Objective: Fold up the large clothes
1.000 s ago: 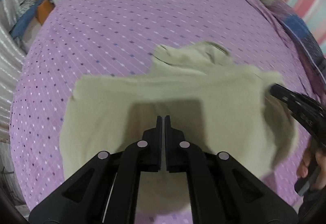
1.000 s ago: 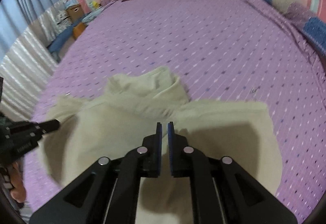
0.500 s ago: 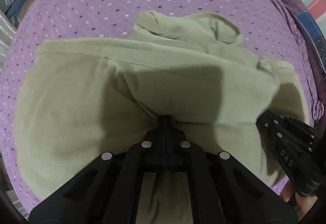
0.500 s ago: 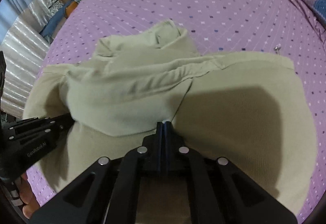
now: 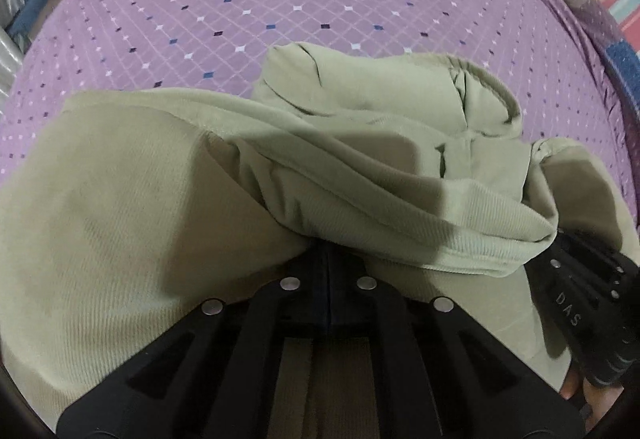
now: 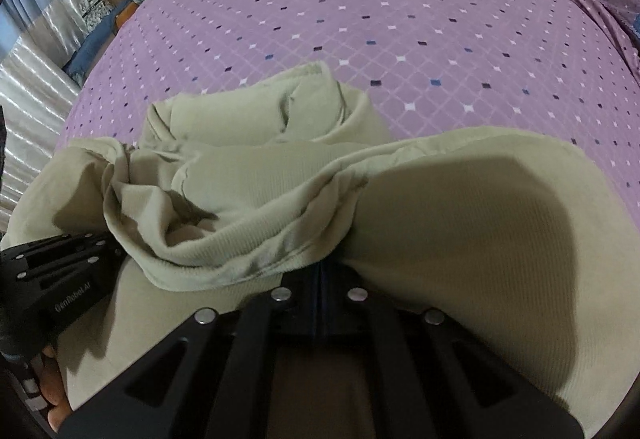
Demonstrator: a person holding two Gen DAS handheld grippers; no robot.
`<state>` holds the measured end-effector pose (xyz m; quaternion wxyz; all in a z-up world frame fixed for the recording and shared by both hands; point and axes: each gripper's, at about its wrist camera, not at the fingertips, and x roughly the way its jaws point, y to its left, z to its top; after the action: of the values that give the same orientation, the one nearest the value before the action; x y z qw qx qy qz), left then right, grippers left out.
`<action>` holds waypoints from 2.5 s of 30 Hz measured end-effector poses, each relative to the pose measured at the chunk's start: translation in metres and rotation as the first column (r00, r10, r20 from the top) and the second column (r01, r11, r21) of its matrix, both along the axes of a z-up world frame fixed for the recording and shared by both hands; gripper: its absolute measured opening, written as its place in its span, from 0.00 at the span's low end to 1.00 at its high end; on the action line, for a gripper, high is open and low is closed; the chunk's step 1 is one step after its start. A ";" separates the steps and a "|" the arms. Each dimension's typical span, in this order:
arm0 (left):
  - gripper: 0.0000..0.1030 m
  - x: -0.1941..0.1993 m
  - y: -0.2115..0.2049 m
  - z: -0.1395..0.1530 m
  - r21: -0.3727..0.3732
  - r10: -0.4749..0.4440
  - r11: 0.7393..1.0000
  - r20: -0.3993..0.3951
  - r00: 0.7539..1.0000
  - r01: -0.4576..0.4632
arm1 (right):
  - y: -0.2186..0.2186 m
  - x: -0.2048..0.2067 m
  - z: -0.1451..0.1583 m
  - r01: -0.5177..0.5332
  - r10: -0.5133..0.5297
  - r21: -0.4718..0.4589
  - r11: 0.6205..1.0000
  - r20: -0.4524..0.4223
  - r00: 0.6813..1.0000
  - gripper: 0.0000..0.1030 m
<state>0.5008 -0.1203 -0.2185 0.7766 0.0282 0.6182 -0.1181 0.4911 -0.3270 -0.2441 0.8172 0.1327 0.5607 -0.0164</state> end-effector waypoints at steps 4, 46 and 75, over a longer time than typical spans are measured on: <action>0.03 0.005 0.010 -0.005 -0.013 -0.009 1.000 0.020 1.000 0.009 | -0.004 0.005 -0.003 0.001 -0.002 0.021 1.000 0.018 1.000 0.00; 0.78 -0.017 0.118 0.030 -0.076 0.170 0.985 0.555 0.814 -0.153 | -0.047 -0.089 0.030 0.230 -0.064 -0.203 0.952 0.600 0.797 0.98; 0.97 -0.089 0.161 0.091 0.007 0.087 0.994 0.513 0.854 -0.105 | -0.044 -0.156 0.106 0.072 0.072 -0.252 0.965 0.519 0.852 0.98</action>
<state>0.4123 0.0405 -0.1277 0.9171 0.0411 0.3925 -0.0568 0.3349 -0.3713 -0.1385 0.9490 0.0231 0.3098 -0.0536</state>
